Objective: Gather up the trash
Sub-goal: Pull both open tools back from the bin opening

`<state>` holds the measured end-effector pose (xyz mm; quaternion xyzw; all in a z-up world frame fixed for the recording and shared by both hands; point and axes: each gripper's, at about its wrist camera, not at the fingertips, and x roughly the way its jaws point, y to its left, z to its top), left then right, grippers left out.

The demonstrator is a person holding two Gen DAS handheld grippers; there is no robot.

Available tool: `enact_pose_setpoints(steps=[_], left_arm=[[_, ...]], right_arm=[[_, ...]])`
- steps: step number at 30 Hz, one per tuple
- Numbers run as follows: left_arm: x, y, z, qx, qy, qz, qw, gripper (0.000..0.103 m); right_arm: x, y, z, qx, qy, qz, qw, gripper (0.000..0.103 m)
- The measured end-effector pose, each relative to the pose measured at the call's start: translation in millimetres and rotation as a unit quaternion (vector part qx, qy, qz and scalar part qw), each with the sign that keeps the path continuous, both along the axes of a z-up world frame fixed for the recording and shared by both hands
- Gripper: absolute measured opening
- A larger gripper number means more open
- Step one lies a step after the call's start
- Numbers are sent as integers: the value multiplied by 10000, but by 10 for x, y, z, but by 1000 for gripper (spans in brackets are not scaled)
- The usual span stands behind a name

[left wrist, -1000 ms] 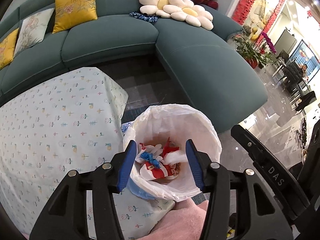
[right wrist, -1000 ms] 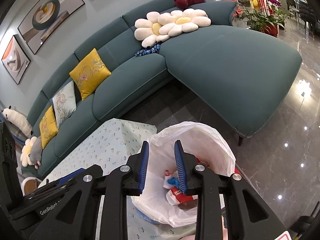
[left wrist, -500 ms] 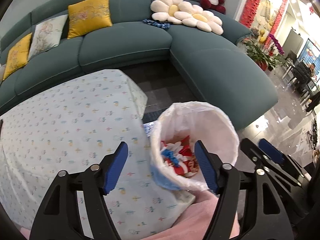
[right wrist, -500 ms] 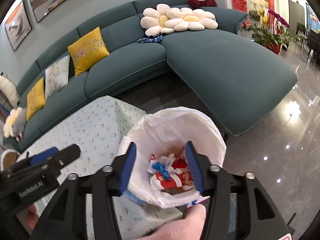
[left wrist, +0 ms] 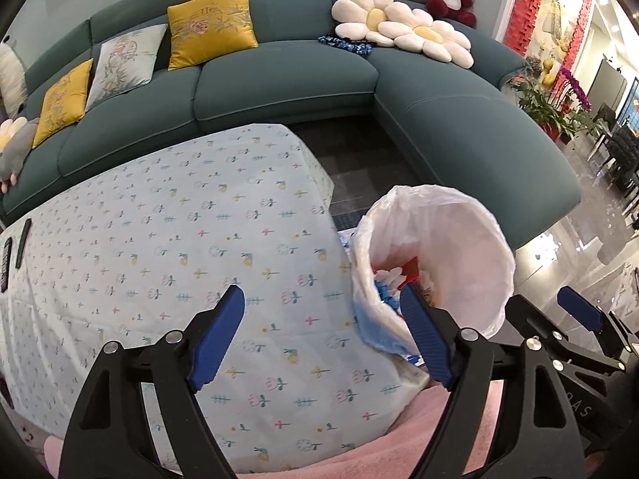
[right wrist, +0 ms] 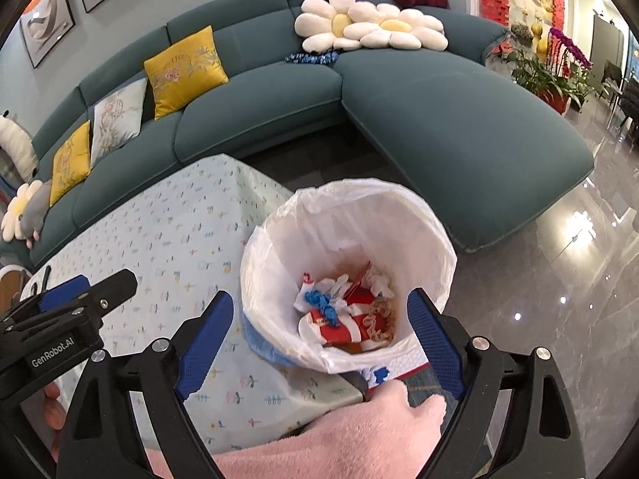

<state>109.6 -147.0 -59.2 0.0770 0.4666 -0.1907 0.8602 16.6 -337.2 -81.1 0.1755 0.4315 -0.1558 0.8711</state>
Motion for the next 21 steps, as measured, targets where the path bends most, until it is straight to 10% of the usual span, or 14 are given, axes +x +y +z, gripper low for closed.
enact_pose_setpoints(steps=[21], left_arm=[[-154,-33,-265,447,-45,-25,9990,86]], right_arm=[[-94,141,-269,-498,411,-46,9979,91]])
